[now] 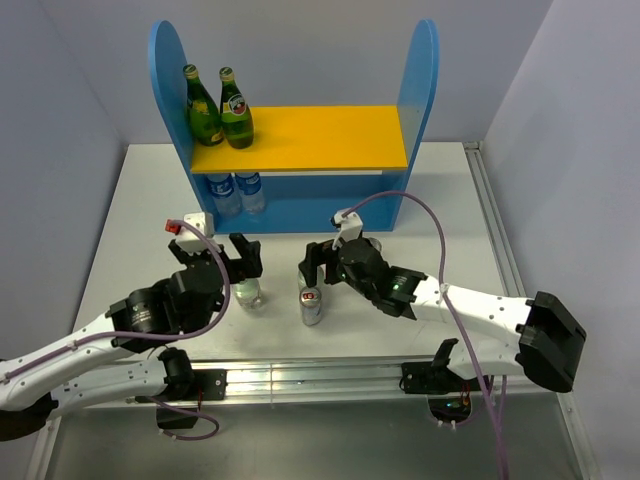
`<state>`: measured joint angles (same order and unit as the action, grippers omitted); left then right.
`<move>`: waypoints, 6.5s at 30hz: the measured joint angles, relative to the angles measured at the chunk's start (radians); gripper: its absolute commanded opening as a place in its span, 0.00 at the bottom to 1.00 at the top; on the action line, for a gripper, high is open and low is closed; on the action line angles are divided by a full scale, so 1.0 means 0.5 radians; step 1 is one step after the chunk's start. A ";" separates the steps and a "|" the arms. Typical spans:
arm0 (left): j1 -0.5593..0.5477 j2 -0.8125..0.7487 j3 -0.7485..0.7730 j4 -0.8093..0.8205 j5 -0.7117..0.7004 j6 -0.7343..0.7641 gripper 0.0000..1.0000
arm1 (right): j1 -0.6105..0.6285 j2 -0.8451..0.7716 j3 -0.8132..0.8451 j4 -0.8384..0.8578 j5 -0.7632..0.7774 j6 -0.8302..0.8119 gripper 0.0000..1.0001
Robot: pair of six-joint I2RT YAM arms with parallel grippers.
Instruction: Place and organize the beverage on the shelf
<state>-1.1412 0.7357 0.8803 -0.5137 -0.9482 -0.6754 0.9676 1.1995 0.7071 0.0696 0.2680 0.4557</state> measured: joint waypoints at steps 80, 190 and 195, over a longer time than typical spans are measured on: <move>-0.240 -0.205 -0.093 -0.154 -0.283 -0.215 0.99 | -0.637 0.716 2.279 -0.876 0.789 -0.771 0.00; 0.304 0.558 -0.711 0.809 0.000 -0.032 0.82 | -0.498 -0.892 0.360 -0.616 0.743 -0.209 1.00; 0.312 0.546 -0.739 0.811 0.000 -0.039 0.72 | -0.498 -0.891 0.313 -0.607 0.744 -0.209 1.00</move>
<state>-0.9852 1.0088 0.5106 -0.1081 -0.9482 -0.6949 0.7185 0.7540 0.8635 -0.2340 0.6399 0.3511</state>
